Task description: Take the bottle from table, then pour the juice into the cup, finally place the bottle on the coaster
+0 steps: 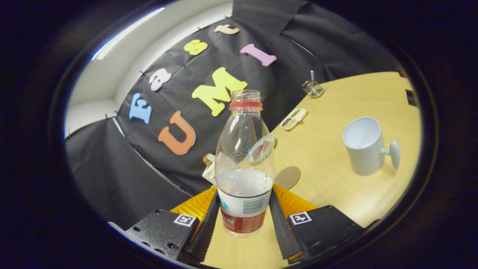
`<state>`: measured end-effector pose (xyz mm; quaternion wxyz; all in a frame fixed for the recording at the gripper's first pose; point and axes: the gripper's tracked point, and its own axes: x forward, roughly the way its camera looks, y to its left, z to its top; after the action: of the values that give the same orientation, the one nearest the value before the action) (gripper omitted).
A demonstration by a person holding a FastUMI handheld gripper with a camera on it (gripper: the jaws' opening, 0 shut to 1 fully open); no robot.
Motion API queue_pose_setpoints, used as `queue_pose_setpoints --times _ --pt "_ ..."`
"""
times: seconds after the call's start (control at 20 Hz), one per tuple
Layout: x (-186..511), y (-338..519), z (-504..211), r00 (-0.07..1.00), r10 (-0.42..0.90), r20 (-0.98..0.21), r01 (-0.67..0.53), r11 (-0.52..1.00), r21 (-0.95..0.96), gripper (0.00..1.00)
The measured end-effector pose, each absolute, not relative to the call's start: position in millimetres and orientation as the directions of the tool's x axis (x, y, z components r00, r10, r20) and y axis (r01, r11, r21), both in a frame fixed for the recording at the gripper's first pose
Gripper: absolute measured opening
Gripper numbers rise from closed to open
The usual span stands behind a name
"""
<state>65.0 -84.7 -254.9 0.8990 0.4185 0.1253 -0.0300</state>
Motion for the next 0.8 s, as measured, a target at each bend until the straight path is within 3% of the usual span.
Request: queue_pose_setpoints --times 0.45,0.8 --pt "69 -89 -273 0.981 0.042 -0.192 0.171 0.304 0.937 0.76" --pt "75 -100 -282 0.982 -0.003 -0.188 0.186 0.128 0.974 0.76"
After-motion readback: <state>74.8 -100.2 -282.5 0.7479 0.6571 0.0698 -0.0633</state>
